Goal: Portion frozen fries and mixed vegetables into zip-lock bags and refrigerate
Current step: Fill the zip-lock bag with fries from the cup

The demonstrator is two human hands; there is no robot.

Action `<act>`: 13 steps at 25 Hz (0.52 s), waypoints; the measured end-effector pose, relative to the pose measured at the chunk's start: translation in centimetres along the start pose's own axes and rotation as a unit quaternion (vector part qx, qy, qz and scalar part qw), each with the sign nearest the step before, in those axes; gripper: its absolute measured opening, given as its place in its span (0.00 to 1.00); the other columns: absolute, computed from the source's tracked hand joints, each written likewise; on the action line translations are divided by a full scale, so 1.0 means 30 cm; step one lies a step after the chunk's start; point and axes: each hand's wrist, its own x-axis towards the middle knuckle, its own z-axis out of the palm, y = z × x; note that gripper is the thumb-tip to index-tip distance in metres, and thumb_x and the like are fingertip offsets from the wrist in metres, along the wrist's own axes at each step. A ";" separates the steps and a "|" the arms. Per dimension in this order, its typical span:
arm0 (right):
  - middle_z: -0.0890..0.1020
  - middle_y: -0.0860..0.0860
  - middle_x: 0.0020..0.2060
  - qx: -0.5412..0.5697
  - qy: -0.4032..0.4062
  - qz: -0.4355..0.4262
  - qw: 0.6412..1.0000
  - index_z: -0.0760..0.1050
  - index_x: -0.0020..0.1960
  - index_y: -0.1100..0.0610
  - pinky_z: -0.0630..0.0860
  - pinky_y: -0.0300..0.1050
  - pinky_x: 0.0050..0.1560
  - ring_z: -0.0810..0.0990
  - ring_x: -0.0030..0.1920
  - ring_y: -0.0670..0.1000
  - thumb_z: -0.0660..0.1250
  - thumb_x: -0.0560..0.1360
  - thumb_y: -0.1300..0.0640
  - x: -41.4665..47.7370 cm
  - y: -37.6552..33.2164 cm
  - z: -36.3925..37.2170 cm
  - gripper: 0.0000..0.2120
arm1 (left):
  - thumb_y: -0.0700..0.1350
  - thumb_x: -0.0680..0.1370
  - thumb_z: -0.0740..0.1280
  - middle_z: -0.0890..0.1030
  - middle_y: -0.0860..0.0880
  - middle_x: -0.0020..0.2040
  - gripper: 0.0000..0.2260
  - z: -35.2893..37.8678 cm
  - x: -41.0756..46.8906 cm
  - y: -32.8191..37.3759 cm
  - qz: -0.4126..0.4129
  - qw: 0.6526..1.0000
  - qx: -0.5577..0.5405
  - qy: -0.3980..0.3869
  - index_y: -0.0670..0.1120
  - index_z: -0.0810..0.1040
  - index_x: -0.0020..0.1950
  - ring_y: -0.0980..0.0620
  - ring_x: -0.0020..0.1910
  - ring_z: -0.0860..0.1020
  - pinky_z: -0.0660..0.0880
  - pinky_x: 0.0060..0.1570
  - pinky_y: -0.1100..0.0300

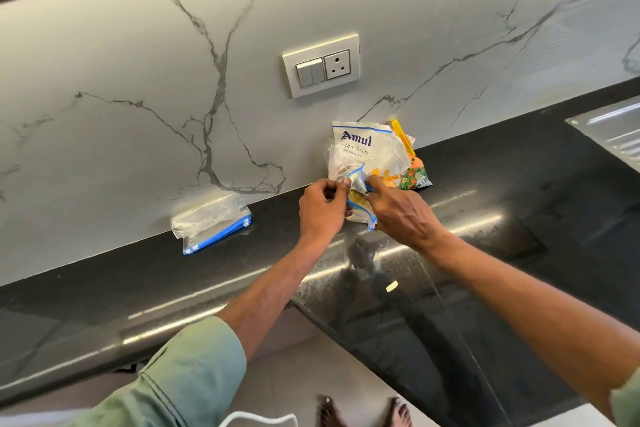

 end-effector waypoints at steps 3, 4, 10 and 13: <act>0.78 0.62 0.54 -0.031 0.001 -0.063 0.998 0.77 0.49 0.71 0.70 0.47 0.18 0.68 0.23 0.51 0.62 0.79 0.70 0.009 0.053 -0.002 0.05 | 0.56 0.82 0.68 0.86 0.48 0.42 0.15 -0.008 -0.009 -0.008 -0.004 1.000 0.001 0.005 0.45 0.81 0.49 0.51 0.36 0.86 0.84 0.45 0.45; 0.79 0.63 0.56 -0.035 -0.002 -0.081 0.996 0.77 0.50 0.72 0.69 0.47 0.17 0.68 0.22 0.52 0.61 0.79 0.69 0.015 0.057 -0.006 0.07 | 0.57 0.82 0.67 0.85 0.49 0.42 0.15 -0.014 -0.012 -0.013 0.002 1.000 0.015 0.009 0.46 0.80 0.49 0.51 0.37 0.86 0.84 0.45 0.45; 0.83 0.64 0.59 -0.030 -0.008 -0.117 0.993 0.62 0.73 0.65 0.60 0.44 0.21 0.64 0.22 0.50 0.48 0.82 0.64 0.002 0.066 0.001 0.20 | 0.58 0.85 0.60 0.85 0.50 0.41 0.15 -0.047 -0.051 -0.069 0.005 0.999 0.032 0.032 0.47 0.76 0.51 0.52 0.37 0.85 0.83 0.44 0.44; 0.84 0.59 0.42 -0.017 0.025 -0.122 0.992 0.69 0.73 0.70 0.61 0.43 0.18 0.63 0.21 0.49 0.64 0.77 0.68 -0.011 0.050 -0.007 0.24 | 0.58 0.85 0.60 0.84 0.51 0.39 0.15 -0.044 -0.077 -0.084 0.032 0.998 0.025 0.044 0.47 0.75 0.50 0.51 0.36 0.85 0.82 0.41 0.43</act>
